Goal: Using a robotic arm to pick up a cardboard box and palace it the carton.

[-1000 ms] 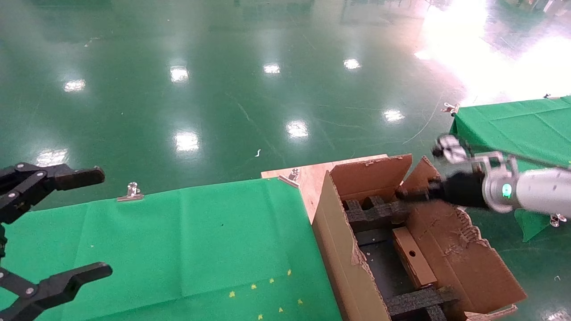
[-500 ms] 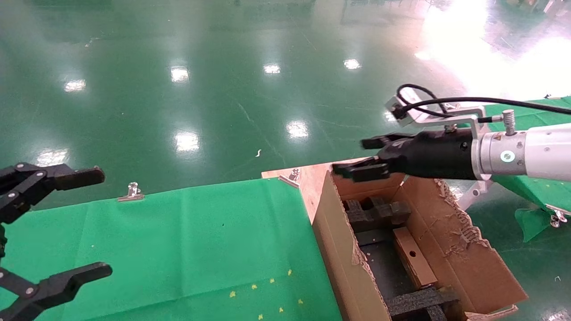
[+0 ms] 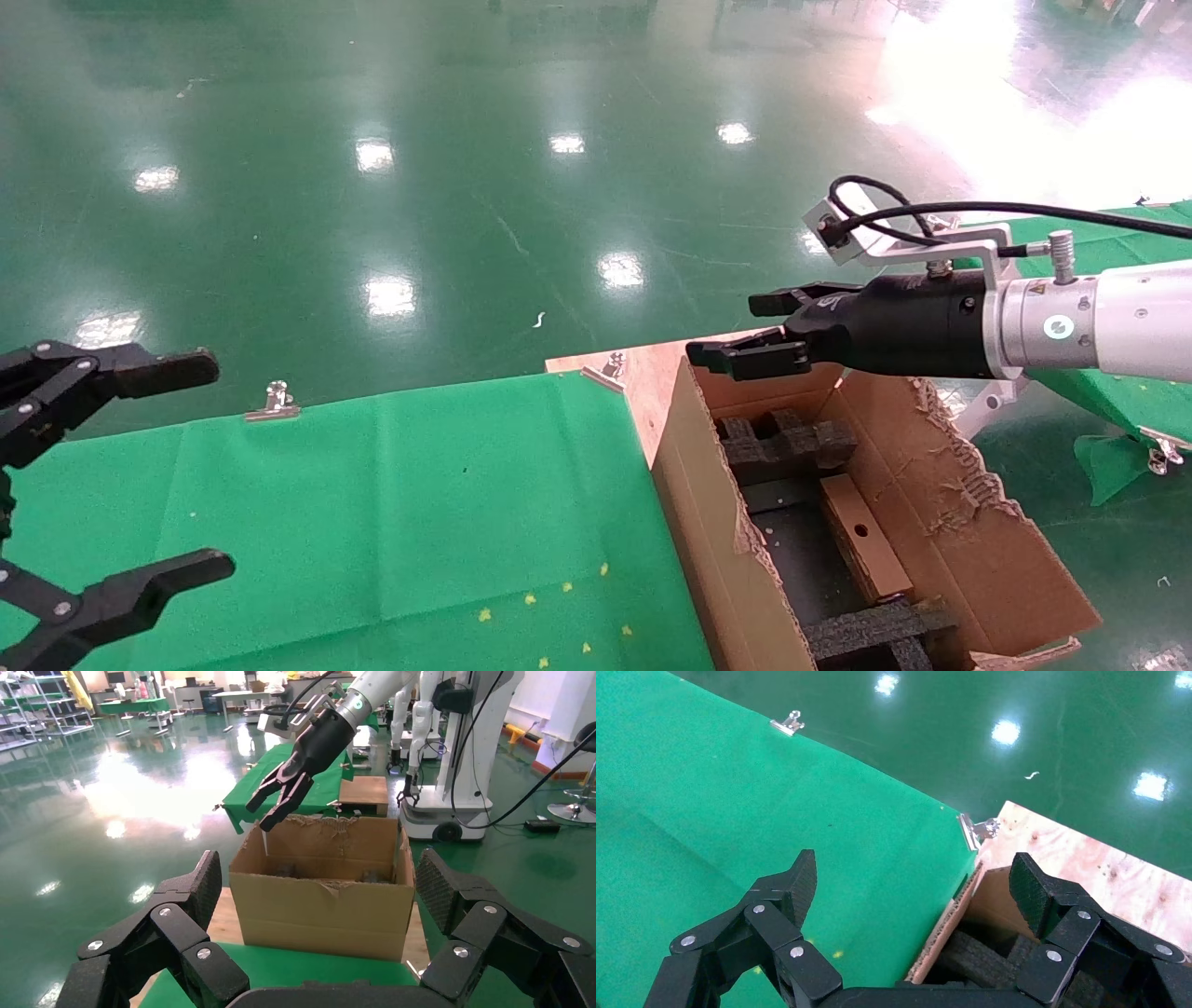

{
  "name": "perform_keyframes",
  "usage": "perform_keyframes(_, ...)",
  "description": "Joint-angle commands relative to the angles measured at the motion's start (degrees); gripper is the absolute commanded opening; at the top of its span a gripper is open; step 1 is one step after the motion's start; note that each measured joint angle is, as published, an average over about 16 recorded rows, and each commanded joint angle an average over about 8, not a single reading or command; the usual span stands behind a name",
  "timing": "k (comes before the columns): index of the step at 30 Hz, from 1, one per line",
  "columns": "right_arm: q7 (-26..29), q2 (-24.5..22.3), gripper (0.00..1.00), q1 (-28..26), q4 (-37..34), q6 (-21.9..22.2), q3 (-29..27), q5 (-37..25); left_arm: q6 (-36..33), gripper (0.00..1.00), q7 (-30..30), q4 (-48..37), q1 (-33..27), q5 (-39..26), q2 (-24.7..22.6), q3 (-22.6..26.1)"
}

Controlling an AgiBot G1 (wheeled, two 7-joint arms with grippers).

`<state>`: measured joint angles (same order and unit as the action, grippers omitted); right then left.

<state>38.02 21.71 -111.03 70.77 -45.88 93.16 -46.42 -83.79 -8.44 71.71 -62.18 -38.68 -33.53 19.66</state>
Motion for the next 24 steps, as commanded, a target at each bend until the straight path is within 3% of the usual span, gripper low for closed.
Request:
perform_keyframes(1, -0.05, 0.09, 1.0, 0.26, -0.09, -0.01, -0.25, -0.1, 0.0, 1.0, 0.0, 0.0, 0.0, 0.0, 0.0, 0.0)
perform_keyframes(24, -10.64, 5.23, 1.0, 19.39, 1.04, -15.49, -30.15, 1.71, 0.0, 1.0, 0.01, 0.0, 0.0, 0.01, 0.0, 0.01)
